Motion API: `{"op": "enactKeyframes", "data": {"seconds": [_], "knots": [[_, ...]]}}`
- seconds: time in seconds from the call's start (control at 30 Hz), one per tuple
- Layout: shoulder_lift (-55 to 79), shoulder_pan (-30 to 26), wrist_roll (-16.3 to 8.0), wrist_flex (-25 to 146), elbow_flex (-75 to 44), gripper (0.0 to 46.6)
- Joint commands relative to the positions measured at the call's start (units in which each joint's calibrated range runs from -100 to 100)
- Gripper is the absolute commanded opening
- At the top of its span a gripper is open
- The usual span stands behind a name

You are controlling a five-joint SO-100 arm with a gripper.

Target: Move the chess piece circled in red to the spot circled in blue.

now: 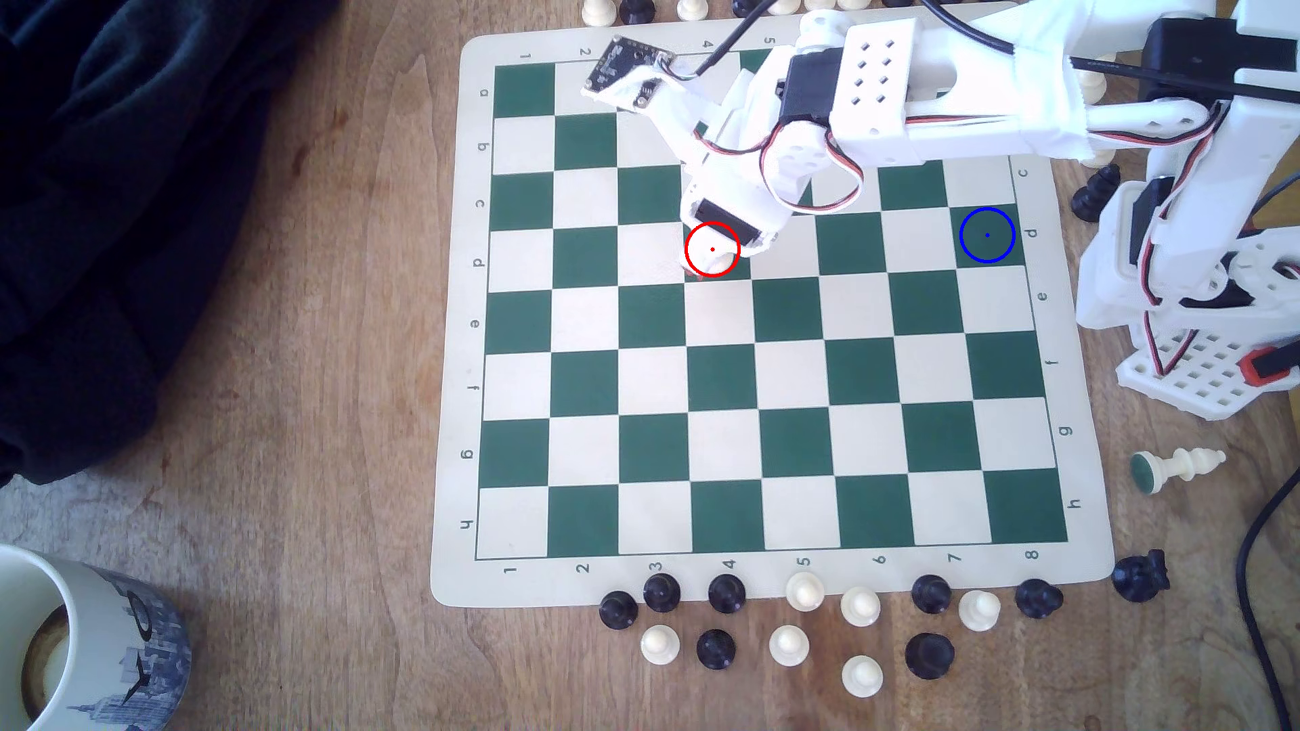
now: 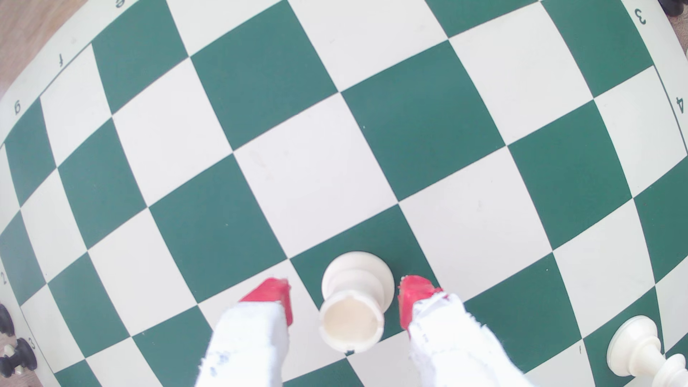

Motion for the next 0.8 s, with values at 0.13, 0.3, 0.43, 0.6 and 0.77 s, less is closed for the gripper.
{"op": "enactKeyframes", "data": {"seconds": [0.13,0.3,0.43,0.6,0.77], "knots": [[-0.38,-0.64,0.15,-0.58,-5.4,14.6],[-0.38,-0.56,0.15,-0.58,-5.58,11.2],[-0.38,-0.56,0.2,-0.58,-5.77,8.8],[-0.72,-0.72,0.2,-0.58,-6.4,7.9],[-1.14,-0.95,0.2,-0.34,-6.4,4.3]]}}
